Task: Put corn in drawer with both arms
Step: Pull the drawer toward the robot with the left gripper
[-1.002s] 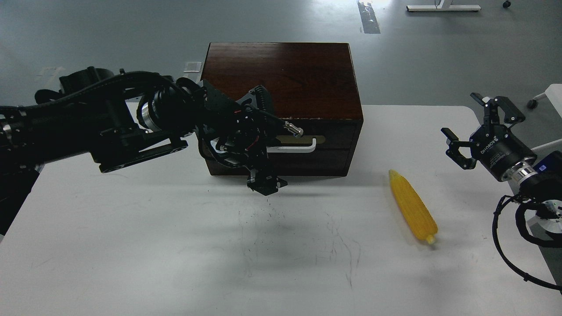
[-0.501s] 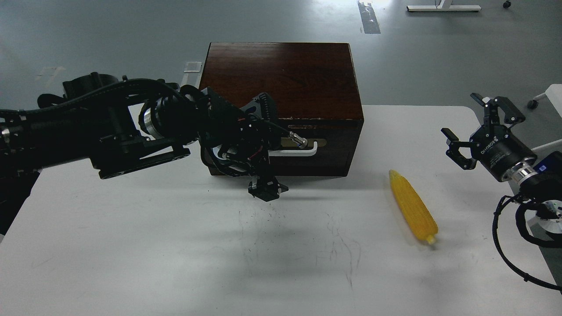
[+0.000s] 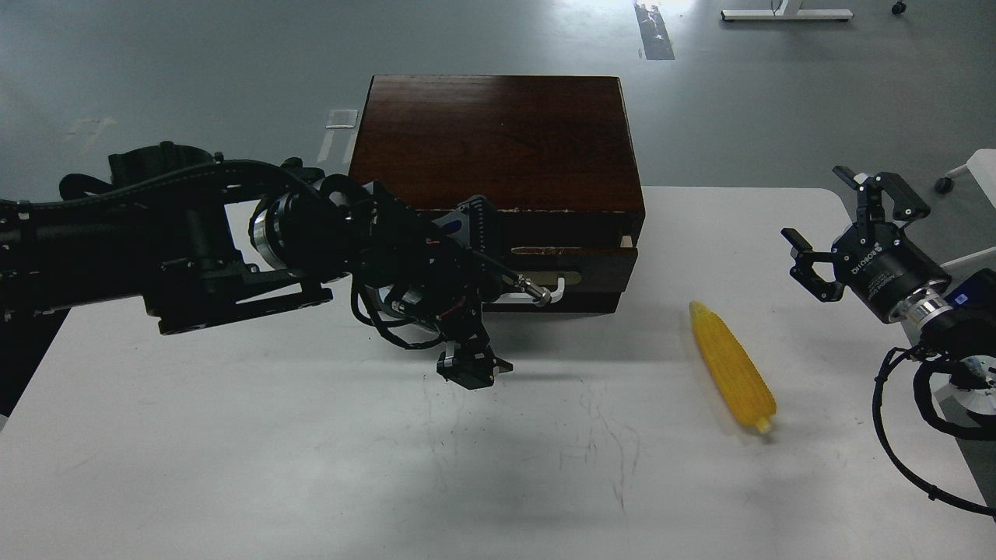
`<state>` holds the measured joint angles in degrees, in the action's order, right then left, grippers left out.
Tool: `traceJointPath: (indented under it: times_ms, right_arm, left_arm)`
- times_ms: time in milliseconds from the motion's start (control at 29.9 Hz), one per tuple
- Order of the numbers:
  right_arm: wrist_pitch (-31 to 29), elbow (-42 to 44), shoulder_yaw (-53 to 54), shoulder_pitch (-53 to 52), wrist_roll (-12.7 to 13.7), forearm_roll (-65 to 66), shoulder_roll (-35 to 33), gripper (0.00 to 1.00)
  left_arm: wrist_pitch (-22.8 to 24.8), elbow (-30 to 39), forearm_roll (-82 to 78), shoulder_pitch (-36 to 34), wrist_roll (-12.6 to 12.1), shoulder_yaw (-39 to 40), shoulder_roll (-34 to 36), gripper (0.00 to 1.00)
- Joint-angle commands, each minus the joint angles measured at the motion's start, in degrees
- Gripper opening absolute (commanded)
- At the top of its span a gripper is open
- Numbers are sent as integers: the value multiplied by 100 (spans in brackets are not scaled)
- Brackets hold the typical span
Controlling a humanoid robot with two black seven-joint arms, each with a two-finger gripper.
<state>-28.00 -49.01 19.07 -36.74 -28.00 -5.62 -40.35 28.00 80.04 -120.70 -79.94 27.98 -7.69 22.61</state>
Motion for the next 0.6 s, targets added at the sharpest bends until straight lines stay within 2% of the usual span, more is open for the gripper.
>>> traceJointPath:
  times_ms: [0,568]
  right_arm:
    - [0,-12,0,0,0,0,-43,100]
    - [0,-30,9,17,0,0,-70,100]
  left_arm:
    - [0,222,2,5,2,-5,147,99]
    - [0,653,2,40,2,-49,552,99]
